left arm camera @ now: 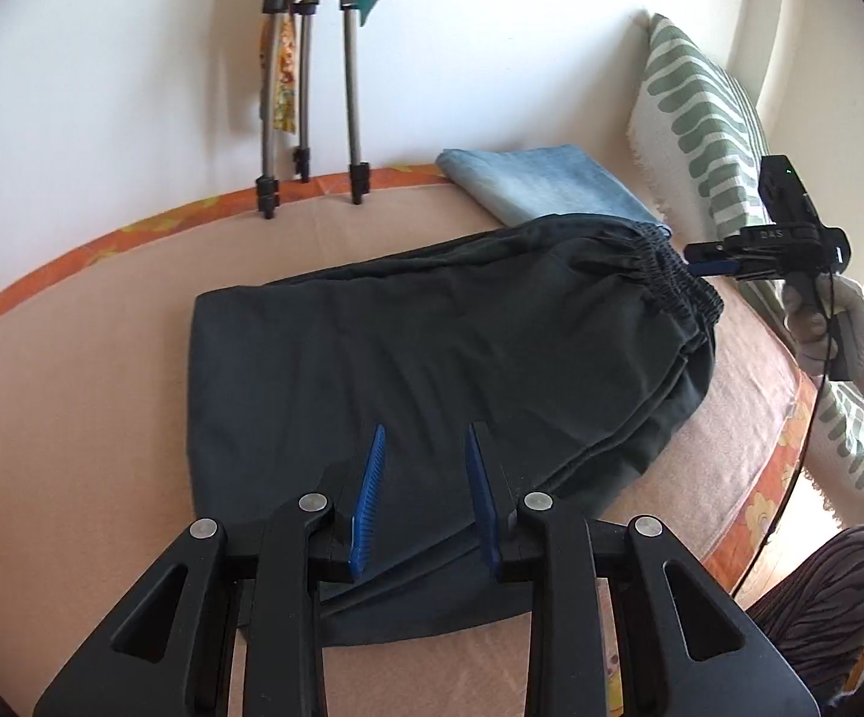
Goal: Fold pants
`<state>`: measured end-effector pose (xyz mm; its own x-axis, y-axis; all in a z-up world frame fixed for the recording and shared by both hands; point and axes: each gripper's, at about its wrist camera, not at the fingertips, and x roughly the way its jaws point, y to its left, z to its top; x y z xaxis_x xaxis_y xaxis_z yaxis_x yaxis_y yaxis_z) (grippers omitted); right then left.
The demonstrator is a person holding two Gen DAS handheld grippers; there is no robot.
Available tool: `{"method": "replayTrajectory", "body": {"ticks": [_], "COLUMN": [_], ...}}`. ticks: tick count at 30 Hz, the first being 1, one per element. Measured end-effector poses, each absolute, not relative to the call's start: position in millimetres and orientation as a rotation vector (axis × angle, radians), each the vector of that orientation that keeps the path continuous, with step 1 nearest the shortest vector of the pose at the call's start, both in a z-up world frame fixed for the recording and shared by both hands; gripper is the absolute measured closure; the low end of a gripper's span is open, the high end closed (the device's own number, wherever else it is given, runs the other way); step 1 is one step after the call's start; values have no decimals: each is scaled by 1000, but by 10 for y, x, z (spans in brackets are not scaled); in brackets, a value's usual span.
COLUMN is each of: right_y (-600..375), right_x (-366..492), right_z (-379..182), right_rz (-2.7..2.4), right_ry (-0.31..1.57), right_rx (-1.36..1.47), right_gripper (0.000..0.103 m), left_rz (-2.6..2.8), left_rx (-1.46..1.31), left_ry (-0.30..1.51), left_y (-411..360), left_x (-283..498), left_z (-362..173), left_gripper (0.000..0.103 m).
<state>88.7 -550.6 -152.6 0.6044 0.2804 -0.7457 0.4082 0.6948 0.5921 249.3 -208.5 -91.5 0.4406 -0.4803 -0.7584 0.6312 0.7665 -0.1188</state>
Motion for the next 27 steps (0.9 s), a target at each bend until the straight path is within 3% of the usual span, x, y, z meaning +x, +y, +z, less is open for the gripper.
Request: {"method": "replayTrajectory", "body": {"ticks": [11,12,13,15,19,23,26,27], "right_y": [-5059,-5038,-5023,-5006,-5025,-5179,-5117,-5087], "right_x": [1048,1064,1070,1060,986,883,912,910], "right_z": [-1812,-1802,-1785,-1715,-1425,-1497,-1607,-1559], "right_rz": [-129,-129,-124,-104,-171,-208,-248,-293], "right_ry": [1104,1105,1108,1108,1087,1116,1221,1213], "right_rx": [734,727,727,740,635,666,601,551], "right_gripper": [56,61,79,93,97,97,83,72], "left_rz": [-560,-565,-571,-580,-591,-610,-620,-623], "left_rx": [175,188,203,239,247,257,274,273], "left_ry": [936,935,939,940,934,921,931,927], "left_y": [-1501,-1488,-1505,-1562,-1569,-1599,-1621,-1623], "left_x": [2823,2802,2792,2773,2718,2646,2620,2608], "left_z": [-1293,-1296,-1319,-1367,-1402,-1416,-1445,-1440], "left_gripper": [77,77,77,77,77,77,77,77]}}
